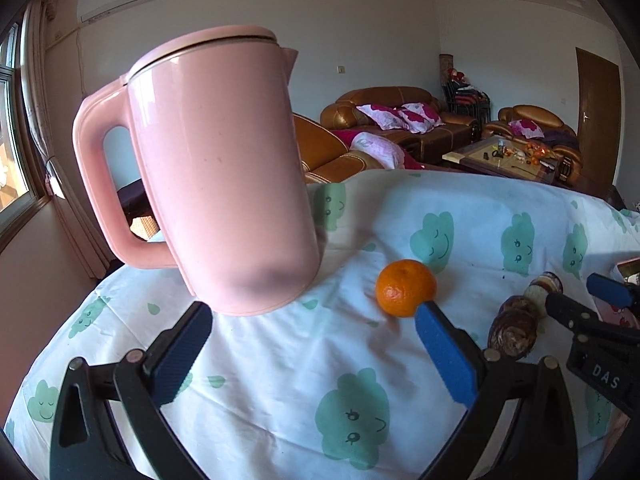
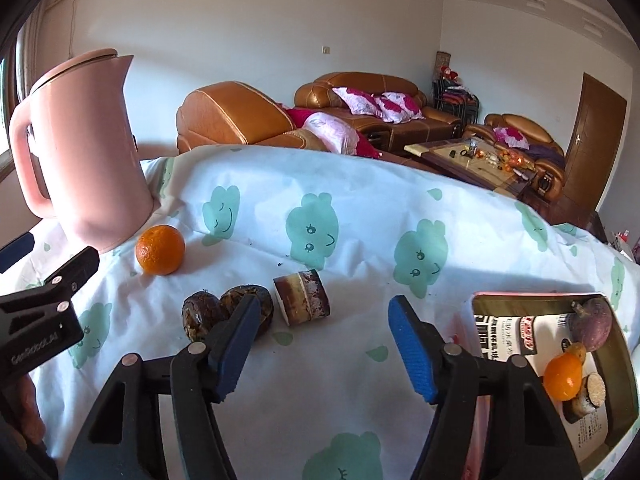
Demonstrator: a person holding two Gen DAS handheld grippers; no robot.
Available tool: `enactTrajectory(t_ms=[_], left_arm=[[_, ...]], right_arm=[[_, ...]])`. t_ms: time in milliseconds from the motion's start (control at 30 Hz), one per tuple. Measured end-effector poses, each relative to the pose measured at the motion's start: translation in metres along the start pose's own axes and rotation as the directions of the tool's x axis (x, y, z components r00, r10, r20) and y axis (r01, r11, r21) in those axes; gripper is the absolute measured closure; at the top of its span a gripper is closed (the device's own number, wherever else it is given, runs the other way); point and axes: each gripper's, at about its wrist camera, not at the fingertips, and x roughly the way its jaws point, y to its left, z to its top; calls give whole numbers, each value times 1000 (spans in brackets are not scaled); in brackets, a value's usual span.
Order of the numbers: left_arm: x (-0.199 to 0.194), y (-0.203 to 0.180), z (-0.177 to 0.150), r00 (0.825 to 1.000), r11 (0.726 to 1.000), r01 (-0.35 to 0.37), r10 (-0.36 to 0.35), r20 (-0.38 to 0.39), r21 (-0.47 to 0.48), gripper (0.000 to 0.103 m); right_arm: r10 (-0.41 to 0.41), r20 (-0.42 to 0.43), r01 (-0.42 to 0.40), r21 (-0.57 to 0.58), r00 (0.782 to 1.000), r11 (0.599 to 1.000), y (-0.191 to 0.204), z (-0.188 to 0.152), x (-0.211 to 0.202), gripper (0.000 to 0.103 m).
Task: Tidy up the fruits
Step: 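Grasp the small brown jar with right tool while left tool reaches toward the dates, then grasp the stacked brown dates with left tool while right tool lifts the jar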
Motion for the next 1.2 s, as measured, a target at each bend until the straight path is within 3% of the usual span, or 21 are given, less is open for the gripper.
enactTrajectory(t_ms=[200,300,367,533,667,800,867,1000,1067,1100,1133,1200], left_arm=[[3,-3,0,999,1000,26,-25,-19,14,0],[4,-5,-1,999,998,47,-46,-27,28,0],[3,-7,-1,998,997,66,-65,-22,40,0],[-3,-16,-2,989,986,147,-148,2,74,0],[-12,-29,-3,956,952,293,-293,-10,91,1],[-18,-52,-5,916,907,402,-399,-46,126,8],[-16,-67,-3,913,900,409,-402,-77,150,10],[0,-94,0,911,899,404,-380,-159,169,22],[11,-105,-4,919,907,378,-342,-196,189,30],[19,-109,-7,919,911,363,-316,-235,196,40],[26,-110,-8,912,912,363,-307,-271,189,47],[31,-102,-8,893,909,393,-342,-292,138,51]], right_arm=[[44,-70,-41,35,997,999,-2,10,26,50],[74,-101,-69,54,992,996,-4,8,30,69],[73,-93,-67,66,993,996,-5,4,24,69],[64,67,-69,75,996,995,-12,-14,-25,71],[44,141,-55,76,989,996,-17,-32,-58,71],[29,181,-44,78,983,996,-22,-44,-79,71],[31,183,-47,82,983,995,-24,-48,-83,71],[38,186,-57,100,982,993,-33,-53,-86,71],[46,178,-67,110,983,992,-36,-52,-84,71],[50,175,-70,114,983,991,-38,-52,-84,71],[52,171,-73,117,984,990,-38,-53,-83,71],[58,162,-77,118,985,990,-39,-52,-82,71]])
